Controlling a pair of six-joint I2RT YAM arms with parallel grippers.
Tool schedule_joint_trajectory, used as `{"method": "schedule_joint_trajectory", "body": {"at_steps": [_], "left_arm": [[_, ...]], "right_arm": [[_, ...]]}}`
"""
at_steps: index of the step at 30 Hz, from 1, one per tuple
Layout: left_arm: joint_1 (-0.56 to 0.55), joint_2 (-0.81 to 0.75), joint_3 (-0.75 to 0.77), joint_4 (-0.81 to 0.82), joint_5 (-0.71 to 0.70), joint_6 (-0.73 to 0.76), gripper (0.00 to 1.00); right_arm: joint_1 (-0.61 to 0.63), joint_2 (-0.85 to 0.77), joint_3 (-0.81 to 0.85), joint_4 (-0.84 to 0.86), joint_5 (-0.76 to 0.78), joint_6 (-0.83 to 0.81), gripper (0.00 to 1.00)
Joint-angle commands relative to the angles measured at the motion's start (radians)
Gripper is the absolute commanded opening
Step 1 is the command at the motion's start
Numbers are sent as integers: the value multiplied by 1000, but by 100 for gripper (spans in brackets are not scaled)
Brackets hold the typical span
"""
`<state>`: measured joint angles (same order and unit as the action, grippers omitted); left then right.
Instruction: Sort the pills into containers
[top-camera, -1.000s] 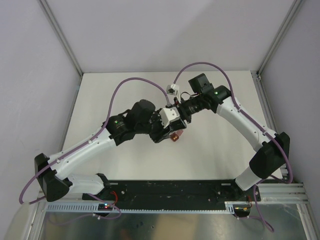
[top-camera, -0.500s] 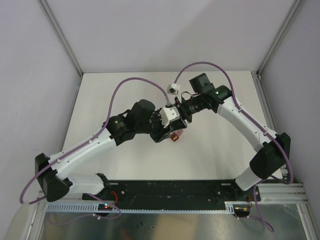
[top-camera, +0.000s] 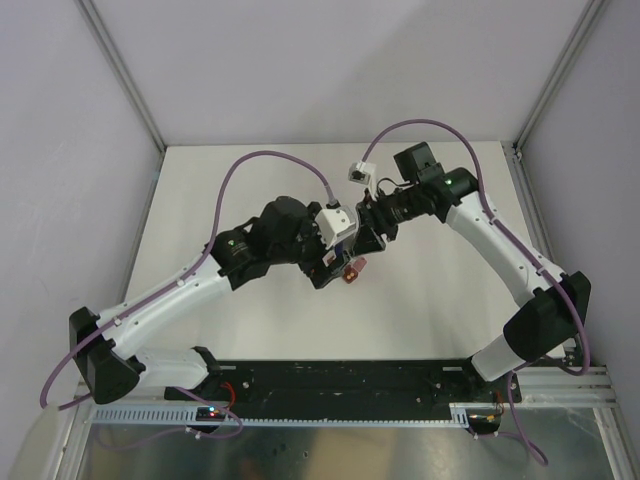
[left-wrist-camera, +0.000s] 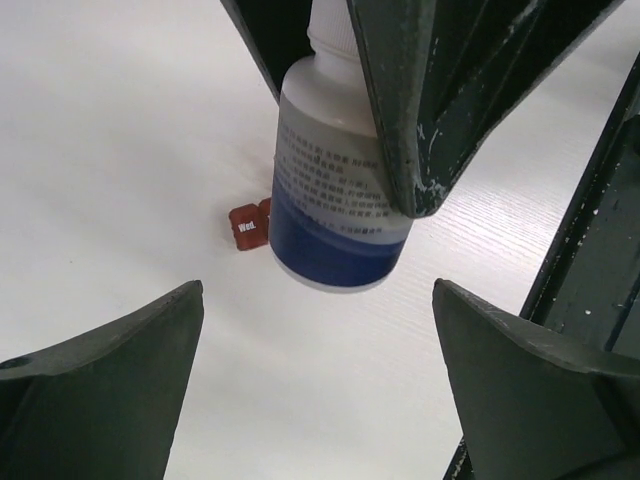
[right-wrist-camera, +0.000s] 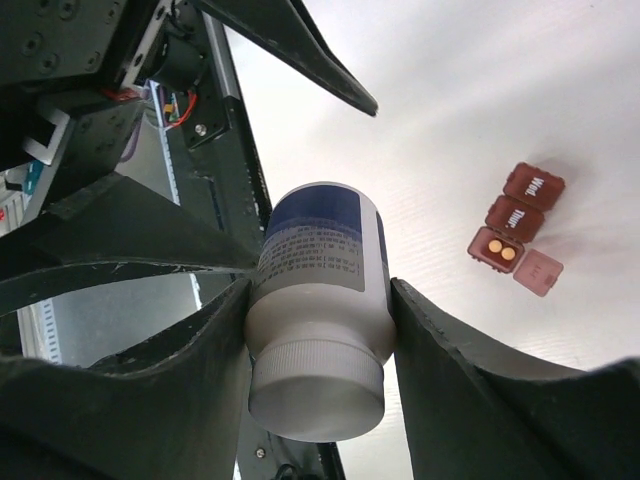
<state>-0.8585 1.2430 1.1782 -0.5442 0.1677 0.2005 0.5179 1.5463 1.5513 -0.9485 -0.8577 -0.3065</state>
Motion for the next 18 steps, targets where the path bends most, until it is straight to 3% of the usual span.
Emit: {"method": "schedule_joint_trajectory", "body": {"at_steps": [1, 18], "left_arm": [[5, -36, 5, 25, -31, 0, 99], [11, -94, -40, 23, -142, 47, 100]], "right_arm": [[-22, -43, 11, -15, 65, -7, 0], [-278, 75, 123, -50, 395, 14, 0]]}}
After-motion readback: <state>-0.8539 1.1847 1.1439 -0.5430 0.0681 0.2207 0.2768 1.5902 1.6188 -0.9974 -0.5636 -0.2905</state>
